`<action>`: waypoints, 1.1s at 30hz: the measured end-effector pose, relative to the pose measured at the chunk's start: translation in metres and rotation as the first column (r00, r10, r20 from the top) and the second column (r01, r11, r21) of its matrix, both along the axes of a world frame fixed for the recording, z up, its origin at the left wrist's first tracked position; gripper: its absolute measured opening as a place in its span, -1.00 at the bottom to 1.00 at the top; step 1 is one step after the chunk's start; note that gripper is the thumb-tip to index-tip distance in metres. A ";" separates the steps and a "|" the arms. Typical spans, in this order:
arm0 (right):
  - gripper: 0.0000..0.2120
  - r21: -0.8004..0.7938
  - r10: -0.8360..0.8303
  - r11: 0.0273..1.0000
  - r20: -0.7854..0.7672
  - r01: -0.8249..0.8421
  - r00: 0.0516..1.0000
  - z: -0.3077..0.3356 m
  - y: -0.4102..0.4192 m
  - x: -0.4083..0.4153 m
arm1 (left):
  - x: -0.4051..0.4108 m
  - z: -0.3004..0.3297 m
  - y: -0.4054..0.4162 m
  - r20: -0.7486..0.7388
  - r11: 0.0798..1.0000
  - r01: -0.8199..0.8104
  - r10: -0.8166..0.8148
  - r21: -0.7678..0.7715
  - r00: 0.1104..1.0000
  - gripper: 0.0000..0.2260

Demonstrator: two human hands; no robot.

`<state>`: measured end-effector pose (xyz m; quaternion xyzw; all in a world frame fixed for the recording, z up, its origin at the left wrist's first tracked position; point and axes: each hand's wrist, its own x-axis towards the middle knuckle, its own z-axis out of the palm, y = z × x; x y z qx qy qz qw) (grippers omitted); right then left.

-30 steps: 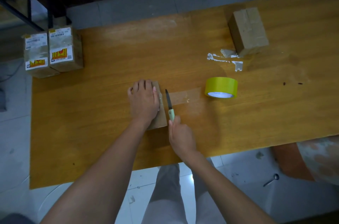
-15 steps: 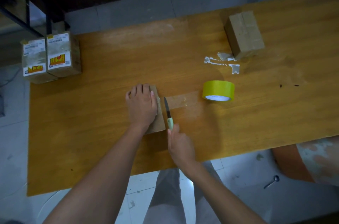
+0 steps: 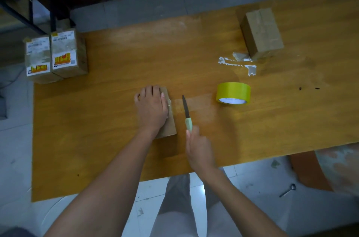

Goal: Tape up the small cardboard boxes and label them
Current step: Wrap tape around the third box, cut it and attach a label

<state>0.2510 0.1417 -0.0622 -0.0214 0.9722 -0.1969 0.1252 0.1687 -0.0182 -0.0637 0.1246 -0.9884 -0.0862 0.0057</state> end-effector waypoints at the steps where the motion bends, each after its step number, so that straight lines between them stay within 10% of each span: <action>1: -0.82 -0.034 -0.009 0.999 -0.025 0.008 1.000 0.002 -0.002 -0.009 | 0.000 -0.001 0.000 -0.004 1.000 -0.001 0.001 0.004 1.000 -0.67; 33: -0.75 0.010 0.082 0.996 0.149 -0.085 0.985 -0.009 -0.015 -0.003 | 0.001 0.004 0.003 0.000 0.999 -0.010 0.010 0.036 1.000 -0.62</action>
